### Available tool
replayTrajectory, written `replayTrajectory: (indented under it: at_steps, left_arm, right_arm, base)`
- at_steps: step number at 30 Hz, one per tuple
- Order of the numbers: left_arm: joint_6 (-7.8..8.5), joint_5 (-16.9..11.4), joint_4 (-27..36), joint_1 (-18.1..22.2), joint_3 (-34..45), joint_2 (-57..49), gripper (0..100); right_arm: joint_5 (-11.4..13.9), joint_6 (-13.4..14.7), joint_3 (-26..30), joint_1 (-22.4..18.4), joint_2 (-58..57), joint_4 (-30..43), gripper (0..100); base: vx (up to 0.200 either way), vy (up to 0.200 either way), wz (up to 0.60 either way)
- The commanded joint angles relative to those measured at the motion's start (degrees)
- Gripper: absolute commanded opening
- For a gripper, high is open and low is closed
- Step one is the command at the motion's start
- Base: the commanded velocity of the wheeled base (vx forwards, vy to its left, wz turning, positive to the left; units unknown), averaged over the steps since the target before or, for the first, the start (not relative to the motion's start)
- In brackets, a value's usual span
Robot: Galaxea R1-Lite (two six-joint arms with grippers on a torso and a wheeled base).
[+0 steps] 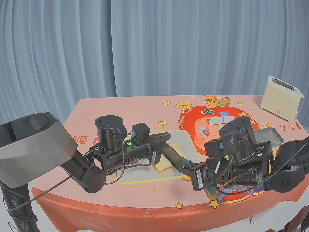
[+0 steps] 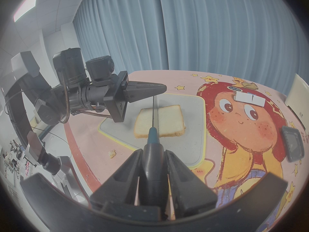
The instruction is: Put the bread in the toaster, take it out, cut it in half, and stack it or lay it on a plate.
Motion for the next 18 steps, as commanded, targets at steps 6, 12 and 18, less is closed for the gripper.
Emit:
replayTrajectory:
  at_steps: [6, 12, 18]
  left_arm:
    - [0.01, 0.0, 0.0, 0.0, 0.1, -0.5, 0]
    - [0.1, 0.0, -0.3, 0.0, 0.3, -1.0, 0]
    - [0.01, 0.0, -0.1, 0.3, 0.3, -2.1, 0]
  right_arm:
    - [-0.1, 0.2, 0.0, 0.2, 0.8, -0.1, 0]
    - [-0.1, 0.2, -0.5, 0.2, 0.9, -0.2, 0]
    - [-0.5, 0.1, -1.1, 0.2, 1.9, -0.3, 0]
  base:
    - [0.0, 0.0, 0.0]
    - [0.0, 0.0, 0.0]
    - [0.0, 0.0, 0.0]
